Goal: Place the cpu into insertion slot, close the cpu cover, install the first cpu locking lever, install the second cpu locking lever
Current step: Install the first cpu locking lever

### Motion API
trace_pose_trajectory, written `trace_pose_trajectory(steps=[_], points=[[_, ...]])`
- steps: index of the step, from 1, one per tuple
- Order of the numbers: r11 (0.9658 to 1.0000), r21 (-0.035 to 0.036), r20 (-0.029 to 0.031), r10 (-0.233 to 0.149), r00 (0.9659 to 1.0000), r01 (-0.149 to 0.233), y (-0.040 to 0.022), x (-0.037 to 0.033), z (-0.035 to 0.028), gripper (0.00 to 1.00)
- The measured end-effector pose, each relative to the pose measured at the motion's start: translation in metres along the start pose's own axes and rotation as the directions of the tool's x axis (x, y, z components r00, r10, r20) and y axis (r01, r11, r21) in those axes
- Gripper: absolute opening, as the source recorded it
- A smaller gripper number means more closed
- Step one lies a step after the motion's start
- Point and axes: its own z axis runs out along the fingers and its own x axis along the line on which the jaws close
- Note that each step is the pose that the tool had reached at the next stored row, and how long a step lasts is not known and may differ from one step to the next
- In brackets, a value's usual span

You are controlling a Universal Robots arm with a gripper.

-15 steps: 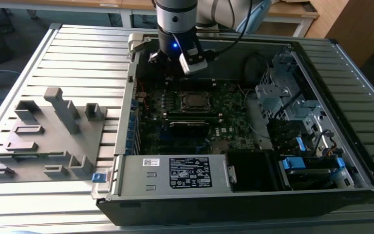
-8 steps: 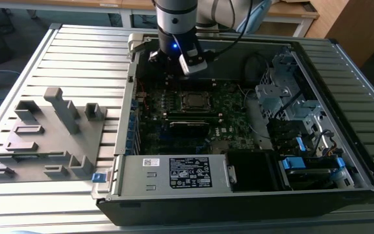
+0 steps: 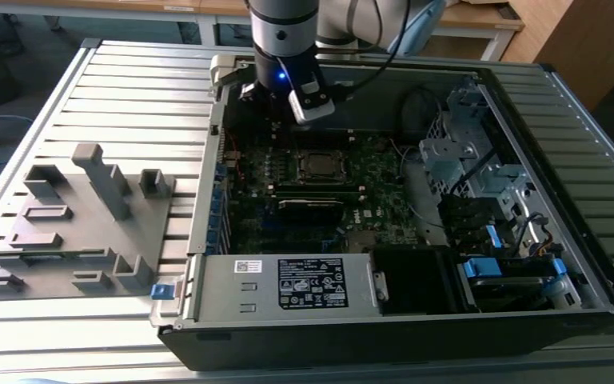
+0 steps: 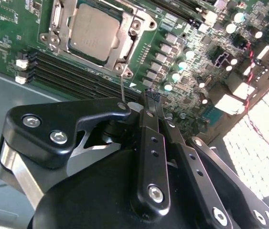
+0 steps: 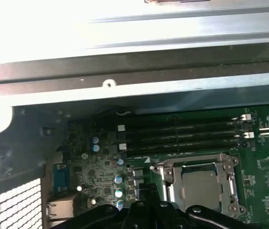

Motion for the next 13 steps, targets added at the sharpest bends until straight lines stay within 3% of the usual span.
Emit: trace_pose_trajectory(steps=[4, 8, 9, 10, 11, 13], points=[[1.0000, -0.0021, 0.0007, 0.000, 1.0000, 0.000, -0.0010, 0.0047, 0.0000, 0.11], [0.9988, -0.0498, -0.0039, 0.002, 1.0000, -0.002, -0.0016, 0.0050, -0.0001, 0.11], [0.9983, -0.0577, -0.0047, 0.002, 1.0000, -0.003, -0.0016, 0.0050, -0.0001, 0.11], [0.9982, -0.0603, -0.0051, 0.003, 1.0000, -0.003, -0.0016, 0.0050, -0.0001, 0.11], [0.9974, -0.0714, -0.0063, 0.003, 1.0000, -0.003, -0.0017, 0.0050, -0.0001, 0.11], [0.9947, -0.1025, -0.0093, 0.004, 0.9999, -0.005, -0.0019, 0.0051, -0.0001, 0.11]])
